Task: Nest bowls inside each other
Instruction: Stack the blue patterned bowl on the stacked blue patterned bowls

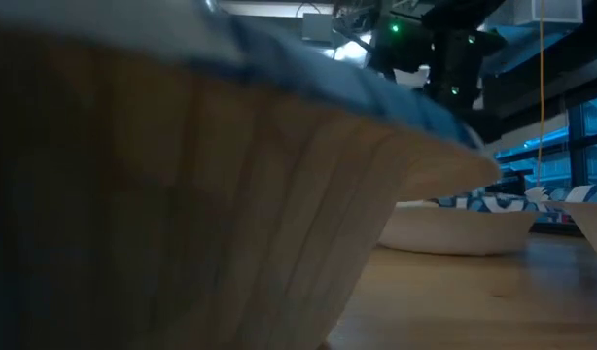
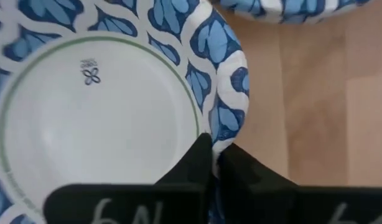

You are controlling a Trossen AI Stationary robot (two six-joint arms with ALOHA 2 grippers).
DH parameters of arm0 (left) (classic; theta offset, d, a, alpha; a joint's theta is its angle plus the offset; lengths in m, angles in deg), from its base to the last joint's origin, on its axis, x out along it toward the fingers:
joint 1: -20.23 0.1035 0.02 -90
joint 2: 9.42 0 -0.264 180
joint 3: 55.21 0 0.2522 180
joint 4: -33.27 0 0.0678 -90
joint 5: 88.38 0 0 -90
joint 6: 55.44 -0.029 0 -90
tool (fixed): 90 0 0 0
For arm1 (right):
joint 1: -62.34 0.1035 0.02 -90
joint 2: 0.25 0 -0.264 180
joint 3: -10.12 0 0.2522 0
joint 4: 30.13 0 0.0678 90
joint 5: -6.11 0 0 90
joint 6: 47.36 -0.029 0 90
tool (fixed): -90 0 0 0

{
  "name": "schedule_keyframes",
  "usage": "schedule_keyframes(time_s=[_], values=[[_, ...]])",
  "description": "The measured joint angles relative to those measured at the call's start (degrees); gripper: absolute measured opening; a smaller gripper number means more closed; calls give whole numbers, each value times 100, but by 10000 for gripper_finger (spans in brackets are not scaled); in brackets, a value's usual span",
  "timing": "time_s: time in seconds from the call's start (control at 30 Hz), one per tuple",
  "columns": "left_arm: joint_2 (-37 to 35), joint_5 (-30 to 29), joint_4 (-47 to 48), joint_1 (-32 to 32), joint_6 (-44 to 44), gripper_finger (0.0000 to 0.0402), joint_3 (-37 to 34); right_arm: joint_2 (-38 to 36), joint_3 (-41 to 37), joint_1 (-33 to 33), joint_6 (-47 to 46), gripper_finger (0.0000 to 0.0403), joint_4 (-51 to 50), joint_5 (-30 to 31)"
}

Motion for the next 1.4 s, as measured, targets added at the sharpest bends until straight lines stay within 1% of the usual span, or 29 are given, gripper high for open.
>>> schedule_keyframes(time_s=[0.17, 0.37, 0.43, 0.57, 0.67, 0.8, 0.93, 1.03, 1.17, 1.3, 1.4], values=[[2, 2, 0, 1, 0, 154, 0, 2, 498, -100, 332, 16, -284, -10], [0, 2, 0, 0, 0, 154, 2, 2, 1378, -211, 663, 15, -993, -10], [1, 2, 0, 2, 0, 154, 0, 2, 1663, -270, 847, 15, -995, -11], [1, 1, 0, 1, 2, 154, 1, 2, 2063, -490, 1254, 14, -674, 58], [0, 2, 0, 1, 2, 154, 1, 2, 2121, -713, 1545, 14, -205, 313], [2, 2, 0, 2, 4, 154, 0, 80, 2126, -1035, 1690, 14, 455, 314], [2, 0, 0, 1, 6, 154, 2, 304, 2124, -1264, 1694, 14, 1061, 33], [6, 2, 0, 1, 9, 154, 0, 528, 2124, -1320, 1698, 14, 1424, -190], [27, 12, 0, 0, 19, 154, 1, 839, 2119, -1321, 1701, 14, 1414, -428], [29, 37, 1, 0, 25, 154, 2, 1113, 2119, -1315, 1703, 14, 1313, -441], [28, 39, 1, 0, 37, 154, 0, 1192, 2119, -1318, 1756, 14, 1034, -473]])
